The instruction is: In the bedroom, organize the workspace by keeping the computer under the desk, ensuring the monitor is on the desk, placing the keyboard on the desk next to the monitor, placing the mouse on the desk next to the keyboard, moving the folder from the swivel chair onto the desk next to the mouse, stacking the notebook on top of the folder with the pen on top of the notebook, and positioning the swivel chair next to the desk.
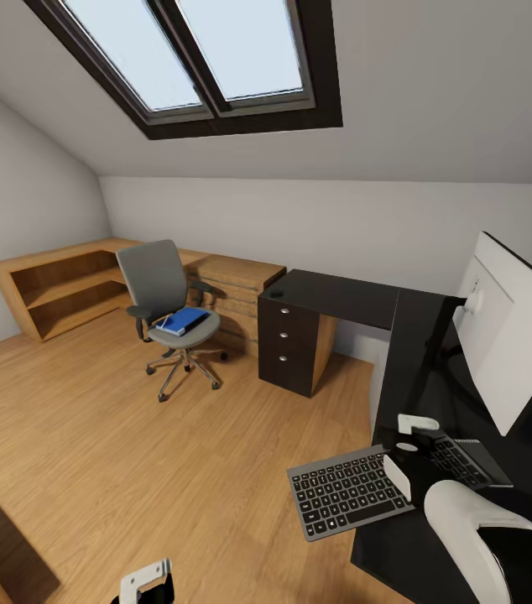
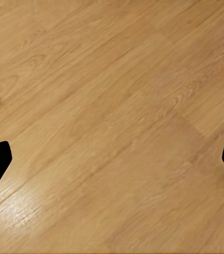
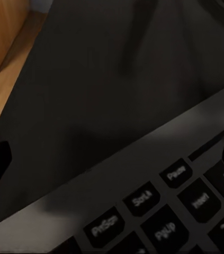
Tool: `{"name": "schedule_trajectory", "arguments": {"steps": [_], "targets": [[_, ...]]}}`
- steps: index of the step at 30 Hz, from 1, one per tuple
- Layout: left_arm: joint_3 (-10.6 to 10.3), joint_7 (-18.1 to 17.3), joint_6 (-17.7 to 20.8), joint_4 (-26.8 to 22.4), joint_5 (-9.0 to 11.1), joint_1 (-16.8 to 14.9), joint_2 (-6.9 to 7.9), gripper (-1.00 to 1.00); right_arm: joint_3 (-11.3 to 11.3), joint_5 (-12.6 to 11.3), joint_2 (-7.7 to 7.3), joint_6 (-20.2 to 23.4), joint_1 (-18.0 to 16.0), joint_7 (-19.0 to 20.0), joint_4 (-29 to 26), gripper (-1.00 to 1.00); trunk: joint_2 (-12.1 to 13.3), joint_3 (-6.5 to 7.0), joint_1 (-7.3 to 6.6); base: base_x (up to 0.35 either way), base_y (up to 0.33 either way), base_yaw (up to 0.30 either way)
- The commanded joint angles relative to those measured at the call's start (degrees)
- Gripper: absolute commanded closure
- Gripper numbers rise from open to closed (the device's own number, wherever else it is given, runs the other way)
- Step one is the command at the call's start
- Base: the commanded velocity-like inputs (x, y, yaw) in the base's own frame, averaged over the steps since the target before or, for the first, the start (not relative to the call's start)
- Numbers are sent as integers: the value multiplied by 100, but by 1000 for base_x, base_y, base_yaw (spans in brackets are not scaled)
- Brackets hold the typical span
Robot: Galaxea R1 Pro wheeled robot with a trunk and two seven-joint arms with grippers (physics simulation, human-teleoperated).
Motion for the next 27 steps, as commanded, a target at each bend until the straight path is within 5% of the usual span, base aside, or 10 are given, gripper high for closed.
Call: {"name": "schedule_trajectory", "arguments": {"steps": [1,20,27], "targets": [[-19,38,-1,-15,46,-3,3,-100,3,-34,-1,23,-4,-7,1,-100,-4,-6,0,0,0,0],[-22,21,-197,-55,46,-3,-9,-100,3,-31,-10,439,-4,-7,-4,-100,-4,-6,0,0,-2,0],[-22,20,-391,-48,46,-4,-10,-100,3,-32,-11,441,-4,-7,-4,-100,-4,-6,0,0,-239,0]]}}
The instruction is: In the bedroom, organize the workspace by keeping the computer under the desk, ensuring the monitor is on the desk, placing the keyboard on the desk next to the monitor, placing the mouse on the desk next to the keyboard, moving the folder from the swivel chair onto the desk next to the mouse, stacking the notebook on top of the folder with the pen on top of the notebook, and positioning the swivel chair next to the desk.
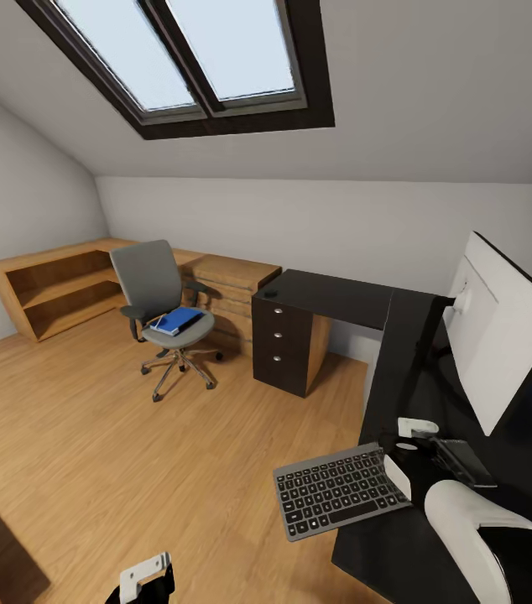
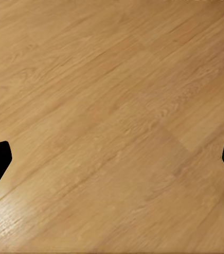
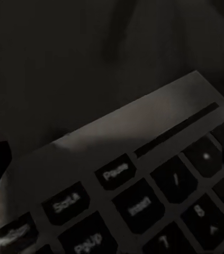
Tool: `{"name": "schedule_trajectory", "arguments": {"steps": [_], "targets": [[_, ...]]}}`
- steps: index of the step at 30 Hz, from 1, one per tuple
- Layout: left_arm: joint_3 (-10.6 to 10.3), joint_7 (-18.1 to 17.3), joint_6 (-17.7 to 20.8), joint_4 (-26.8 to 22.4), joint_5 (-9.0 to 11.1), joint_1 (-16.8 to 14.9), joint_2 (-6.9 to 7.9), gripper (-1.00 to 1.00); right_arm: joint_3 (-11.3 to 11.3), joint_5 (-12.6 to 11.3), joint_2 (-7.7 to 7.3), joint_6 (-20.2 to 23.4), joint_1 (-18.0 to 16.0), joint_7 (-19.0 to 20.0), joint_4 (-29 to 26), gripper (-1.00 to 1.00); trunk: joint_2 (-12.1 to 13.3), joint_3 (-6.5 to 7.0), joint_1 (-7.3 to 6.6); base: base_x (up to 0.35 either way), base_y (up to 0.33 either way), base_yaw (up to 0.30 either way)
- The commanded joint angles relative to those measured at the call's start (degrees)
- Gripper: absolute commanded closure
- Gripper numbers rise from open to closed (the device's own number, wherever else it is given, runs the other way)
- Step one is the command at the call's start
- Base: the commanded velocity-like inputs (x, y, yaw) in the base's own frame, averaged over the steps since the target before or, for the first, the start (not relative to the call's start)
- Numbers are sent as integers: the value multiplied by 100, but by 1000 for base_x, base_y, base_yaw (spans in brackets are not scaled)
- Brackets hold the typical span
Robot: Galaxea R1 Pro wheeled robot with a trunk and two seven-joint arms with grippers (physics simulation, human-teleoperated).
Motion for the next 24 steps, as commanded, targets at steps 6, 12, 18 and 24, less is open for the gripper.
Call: {"name": "schedule_trajectory", "arguments": {"steps": [6,12,18,24], "targets": [[-20,32,-49,0,61,-2,10,-100,4,-32,5,7,0,-11,-9,-100,-3,-6,0,0,-126,0],[-20,32,-50,0,61,-2,12,-100,8,-32,6,-1,0,-11,-10,-100,-3,-6,0,0,-186,0],[-20,32,-50,0,61,-3,12,-100,18,-32,15,-17,0,-11,-11,-100,-3,-6,0,0,-77,0],[-20,32,-50,0,61,-4,12,-100,45,-23,23,-1,0,-11,-11,-100,-3,-6,0,-86,-3,0]]}}
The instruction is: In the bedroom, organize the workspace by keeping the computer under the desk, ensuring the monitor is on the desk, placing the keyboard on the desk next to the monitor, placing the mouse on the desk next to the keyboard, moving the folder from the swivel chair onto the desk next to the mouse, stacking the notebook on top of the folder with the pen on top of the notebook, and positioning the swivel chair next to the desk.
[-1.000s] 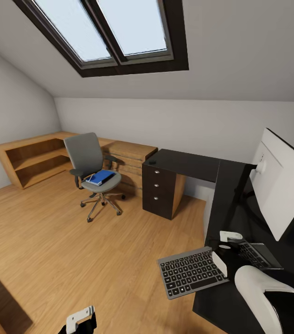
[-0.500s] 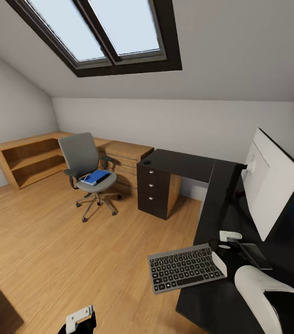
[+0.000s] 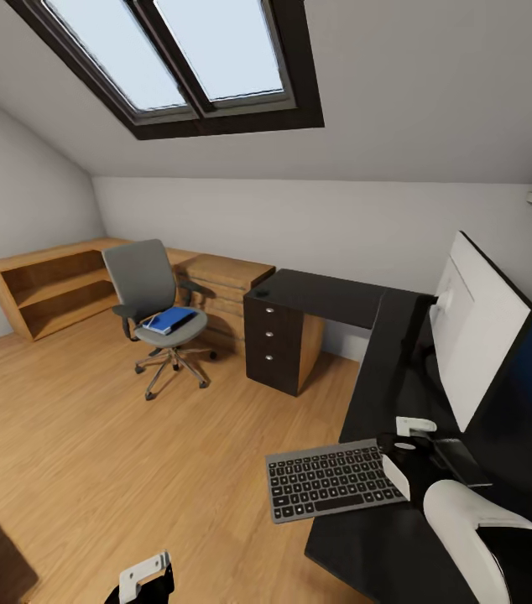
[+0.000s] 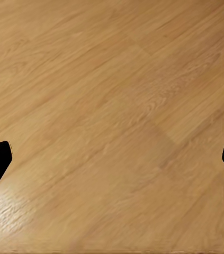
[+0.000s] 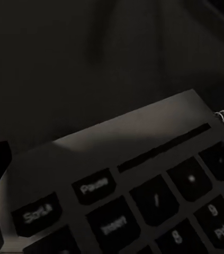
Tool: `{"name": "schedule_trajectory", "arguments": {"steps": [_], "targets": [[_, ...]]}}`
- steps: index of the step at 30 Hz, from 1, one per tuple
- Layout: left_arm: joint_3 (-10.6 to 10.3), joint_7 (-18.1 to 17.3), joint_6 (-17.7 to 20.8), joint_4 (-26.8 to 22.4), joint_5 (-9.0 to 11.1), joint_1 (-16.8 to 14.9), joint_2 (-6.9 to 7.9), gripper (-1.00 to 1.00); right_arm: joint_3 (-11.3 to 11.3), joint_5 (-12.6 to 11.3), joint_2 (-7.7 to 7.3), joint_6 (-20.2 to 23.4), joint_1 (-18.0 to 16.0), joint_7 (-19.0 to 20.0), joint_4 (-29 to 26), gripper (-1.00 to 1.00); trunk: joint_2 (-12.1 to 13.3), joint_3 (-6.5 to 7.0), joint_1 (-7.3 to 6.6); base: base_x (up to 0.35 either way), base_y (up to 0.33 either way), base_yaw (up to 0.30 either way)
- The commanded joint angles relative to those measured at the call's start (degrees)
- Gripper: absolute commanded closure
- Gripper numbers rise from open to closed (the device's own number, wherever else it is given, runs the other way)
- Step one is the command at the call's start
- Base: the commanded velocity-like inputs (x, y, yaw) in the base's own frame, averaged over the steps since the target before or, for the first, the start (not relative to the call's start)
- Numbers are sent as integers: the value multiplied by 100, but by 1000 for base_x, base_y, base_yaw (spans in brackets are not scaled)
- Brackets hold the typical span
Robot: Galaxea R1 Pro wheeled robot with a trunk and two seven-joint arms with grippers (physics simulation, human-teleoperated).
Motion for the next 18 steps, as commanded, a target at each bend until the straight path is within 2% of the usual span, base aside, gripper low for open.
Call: {"name": "schedule_trajectory", "arguments": {"steps": [1,12,18], "targets": [[-21,32,-36,0,61,-4,4,-100,-13,-67,-2,18,2,-14,2,-100,-4,-7,-2,-279,0,0],[-21,32,-36,0,61,-4,4,-100,-12,-63,-1,16,2,-14,2,-100,-4,-7,-2,-148,0,0],[-21,32,-36,0,61,-3,4,-100,-7,-57,-1,16,1,-14,2,-100,-4,-7,-2,-31,0,0]]}}
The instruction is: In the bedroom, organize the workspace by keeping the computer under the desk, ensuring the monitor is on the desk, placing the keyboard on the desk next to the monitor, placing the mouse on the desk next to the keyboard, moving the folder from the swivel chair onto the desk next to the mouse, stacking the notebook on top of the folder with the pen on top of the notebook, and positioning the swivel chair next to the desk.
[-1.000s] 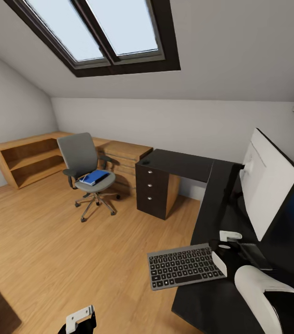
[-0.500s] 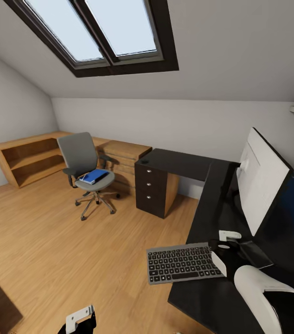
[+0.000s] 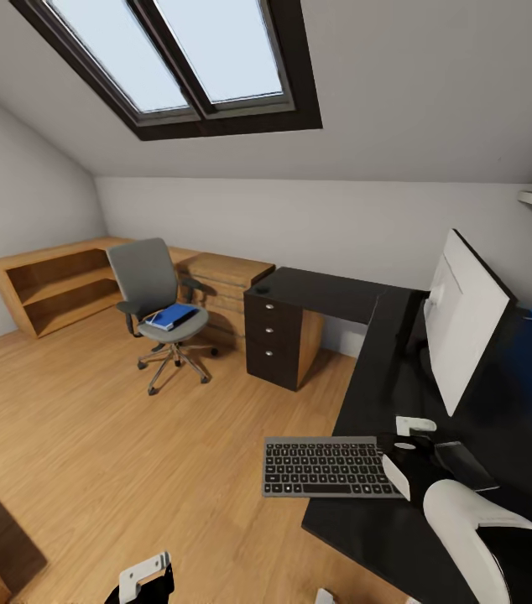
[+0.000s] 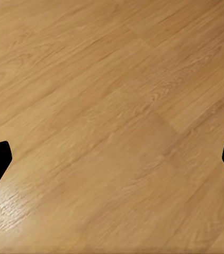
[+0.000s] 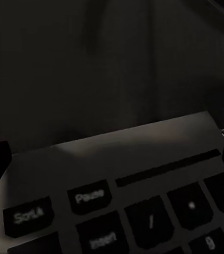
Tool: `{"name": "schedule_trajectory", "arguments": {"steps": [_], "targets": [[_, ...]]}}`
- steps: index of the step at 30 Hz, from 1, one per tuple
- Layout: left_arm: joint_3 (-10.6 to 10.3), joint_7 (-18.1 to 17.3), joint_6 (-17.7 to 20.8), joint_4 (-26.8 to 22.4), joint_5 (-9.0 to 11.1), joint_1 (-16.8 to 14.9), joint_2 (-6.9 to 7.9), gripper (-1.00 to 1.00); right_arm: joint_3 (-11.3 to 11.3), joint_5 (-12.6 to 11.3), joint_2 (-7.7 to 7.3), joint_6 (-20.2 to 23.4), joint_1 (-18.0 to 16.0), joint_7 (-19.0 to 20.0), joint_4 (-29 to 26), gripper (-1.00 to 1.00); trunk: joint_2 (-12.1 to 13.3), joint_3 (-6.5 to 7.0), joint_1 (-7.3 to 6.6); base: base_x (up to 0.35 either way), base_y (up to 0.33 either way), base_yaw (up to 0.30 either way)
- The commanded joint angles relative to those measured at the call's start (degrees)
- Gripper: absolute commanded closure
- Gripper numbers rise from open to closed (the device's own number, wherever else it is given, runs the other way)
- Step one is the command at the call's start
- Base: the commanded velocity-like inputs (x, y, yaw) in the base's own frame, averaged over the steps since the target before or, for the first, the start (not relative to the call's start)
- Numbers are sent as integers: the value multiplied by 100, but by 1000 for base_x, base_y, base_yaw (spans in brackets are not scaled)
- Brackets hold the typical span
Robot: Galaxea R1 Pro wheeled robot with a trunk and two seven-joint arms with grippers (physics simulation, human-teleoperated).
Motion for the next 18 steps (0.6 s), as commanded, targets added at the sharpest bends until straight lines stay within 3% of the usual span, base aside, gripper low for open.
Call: {"name": "schedule_trajectory", "arguments": {"steps": [1,18], "targets": [[-21,32,-36,0,60,-4,4,-100,-11,-80,0,20,2,-10,3,-100,-3,-7,0,-12,0,0],[-21,33,-37,8,52,-6,4,-100,-9,-78,-7,13,2,-10,3,-100,-3,-7,0,-140,0,0]]}}
